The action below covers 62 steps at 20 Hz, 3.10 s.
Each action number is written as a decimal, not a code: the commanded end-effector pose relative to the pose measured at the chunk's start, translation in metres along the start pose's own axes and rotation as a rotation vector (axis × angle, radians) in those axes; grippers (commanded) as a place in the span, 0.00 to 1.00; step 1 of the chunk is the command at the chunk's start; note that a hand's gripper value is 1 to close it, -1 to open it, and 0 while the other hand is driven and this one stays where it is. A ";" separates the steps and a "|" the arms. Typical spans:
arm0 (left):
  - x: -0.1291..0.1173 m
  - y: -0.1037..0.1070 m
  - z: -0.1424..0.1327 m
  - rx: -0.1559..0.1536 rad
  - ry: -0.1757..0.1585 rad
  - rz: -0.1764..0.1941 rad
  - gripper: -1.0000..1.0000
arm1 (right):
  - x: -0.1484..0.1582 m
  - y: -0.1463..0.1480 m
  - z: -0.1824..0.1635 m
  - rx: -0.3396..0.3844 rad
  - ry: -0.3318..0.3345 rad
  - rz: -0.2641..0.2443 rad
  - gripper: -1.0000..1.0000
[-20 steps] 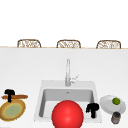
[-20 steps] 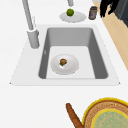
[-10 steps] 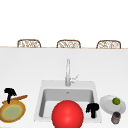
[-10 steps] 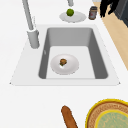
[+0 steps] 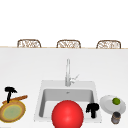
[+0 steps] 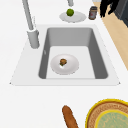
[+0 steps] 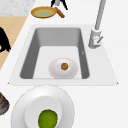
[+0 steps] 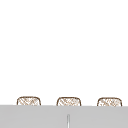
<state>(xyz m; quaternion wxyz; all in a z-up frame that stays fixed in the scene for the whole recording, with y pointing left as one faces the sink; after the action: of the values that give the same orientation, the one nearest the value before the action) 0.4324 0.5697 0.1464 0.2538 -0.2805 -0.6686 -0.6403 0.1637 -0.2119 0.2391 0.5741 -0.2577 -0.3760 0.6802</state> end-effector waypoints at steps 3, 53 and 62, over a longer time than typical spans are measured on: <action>-0.039 0.003 0.001 0.052 -0.017 -0.109 0.00 | 0.000 0.000 0.000 0.000 0.000 0.000 0.50; -0.062 -0.014 -0.109 0.077 0.102 0.036 0.00 | 0.000 0.000 0.000 0.000 0.000 0.000 0.50; -0.064 -0.034 -0.086 0.023 0.011 -0.009 1.00 | 0.000 0.000 0.000 0.000 0.000 0.000 0.50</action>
<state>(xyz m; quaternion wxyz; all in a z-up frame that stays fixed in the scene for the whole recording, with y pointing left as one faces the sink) 0.4569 0.4675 0.1144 0.2208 -0.2883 -0.6720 -0.6454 0.1637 -0.2119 0.2391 0.5741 -0.2577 -0.3760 0.6802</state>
